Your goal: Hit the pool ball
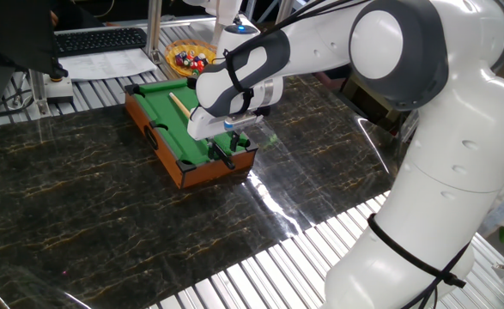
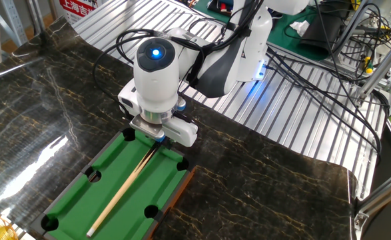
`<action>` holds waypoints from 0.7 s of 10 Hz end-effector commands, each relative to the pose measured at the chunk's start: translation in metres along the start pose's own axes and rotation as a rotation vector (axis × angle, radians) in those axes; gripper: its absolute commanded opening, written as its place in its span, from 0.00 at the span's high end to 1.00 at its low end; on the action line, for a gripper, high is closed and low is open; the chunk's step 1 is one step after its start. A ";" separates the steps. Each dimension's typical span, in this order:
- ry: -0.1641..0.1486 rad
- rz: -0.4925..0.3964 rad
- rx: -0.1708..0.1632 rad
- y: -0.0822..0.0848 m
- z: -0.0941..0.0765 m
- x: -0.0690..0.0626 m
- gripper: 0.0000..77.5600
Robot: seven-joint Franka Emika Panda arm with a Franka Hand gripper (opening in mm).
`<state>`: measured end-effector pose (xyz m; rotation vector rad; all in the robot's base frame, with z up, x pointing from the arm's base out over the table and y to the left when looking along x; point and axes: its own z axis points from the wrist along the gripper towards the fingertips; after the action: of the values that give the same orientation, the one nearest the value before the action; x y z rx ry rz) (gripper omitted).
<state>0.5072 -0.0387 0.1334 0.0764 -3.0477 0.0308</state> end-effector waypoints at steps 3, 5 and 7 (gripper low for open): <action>-0.005 -0.001 0.001 0.000 -0.002 -0.001 0.00; -0.005 -0.001 0.001 0.000 -0.002 -0.001 0.00; -0.003 -0.054 -0.039 -0.002 -0.038 -0.012 0.00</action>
<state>0.5107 -0.0388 0.1380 0.0973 -3.0486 0.0177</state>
